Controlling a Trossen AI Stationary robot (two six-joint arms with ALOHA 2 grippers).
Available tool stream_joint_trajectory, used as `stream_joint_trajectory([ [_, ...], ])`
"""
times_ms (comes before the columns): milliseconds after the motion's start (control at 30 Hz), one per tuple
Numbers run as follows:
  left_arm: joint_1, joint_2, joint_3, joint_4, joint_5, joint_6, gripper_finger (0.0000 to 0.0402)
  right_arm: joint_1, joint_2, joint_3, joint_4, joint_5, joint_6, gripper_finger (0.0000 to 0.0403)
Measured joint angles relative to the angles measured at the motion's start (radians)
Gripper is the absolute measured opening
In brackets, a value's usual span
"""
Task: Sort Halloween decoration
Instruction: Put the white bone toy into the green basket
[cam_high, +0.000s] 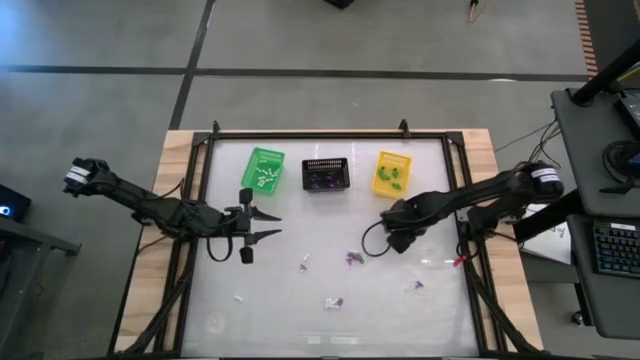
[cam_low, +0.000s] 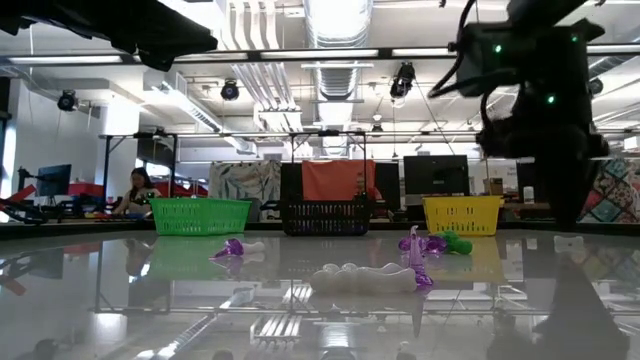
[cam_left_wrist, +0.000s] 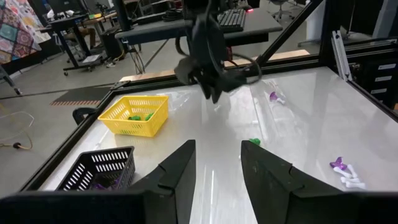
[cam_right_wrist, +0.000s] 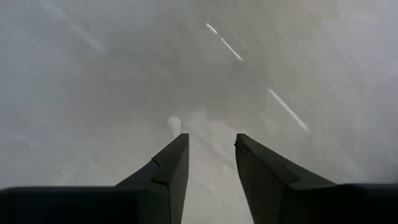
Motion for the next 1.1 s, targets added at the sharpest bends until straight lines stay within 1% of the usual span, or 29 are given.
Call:
stream_joint_trajectory([
  [167,0.0,0.0,0.0,0.0,0.0,0.0,0.0111,0.0,0.096,0.0,0.028,-0.01,-0.076,0.0134],
  [333,0.001,0.0,0.0,0.0,-0.001,0.0,0.0111,-0.001,0.125,0.005,0.023,-0.025,-0.119,0.0129],
  [400,0.002,0.0,0.0,0.001,-0.011,0.0,0.0111,-0.008,0.11,0.003,0.013,-0.026,-0.109,0.0125],
  [500,0.002,0.0,0.0,0.002,-0.04,-0.003,0.0111,-0.016,0.071,-0.003,-0.009,-0.021,-0.046,0.0121],
  [600,0.002,0.0,0.0,0.003,-0.045,-0.01,0.0111,-0.01,0.02,0.002,-0.003,-0.017,-0.056,0.0124],
  [700,0.002,0.0,0.0,0.002,-0.045,-0.011,0.0111,-0.004,-0.028,0.001,-0.001,-0.058,-0.107,0.0133],
  [767,0.002,0.0,0.0,0.002,-0.047,-0.011,0.0111,-0.007,-0.056,0.001,0.006,-0.086,-0.106,0.014],
  [800,0.002,0.0,0.0,0.003,-0.049,-0.011,0.0111,-0.018,-0.067,0.001,0.001,-0.1,-0.051,0.0143],
  [867,0.002,0.0,0.0,0.008,-0.051,-0.011,0.0111,-0.048,-0.079,0.001,0.0,-0.108,0.142,0.0149],
  [933,0.002,0.0,0.0,0.024,-0.051,-0.011,0.0111,-0.056,-0.085,0.001,0.005,-0.078,0.292,0.0154],
  [1100,0.002,-0.001,0.001,0.036,-0.051,-0.027,0.0111,-0.011,-0.036,0.001,0.063,-0.043,0.425,0.0162],
])
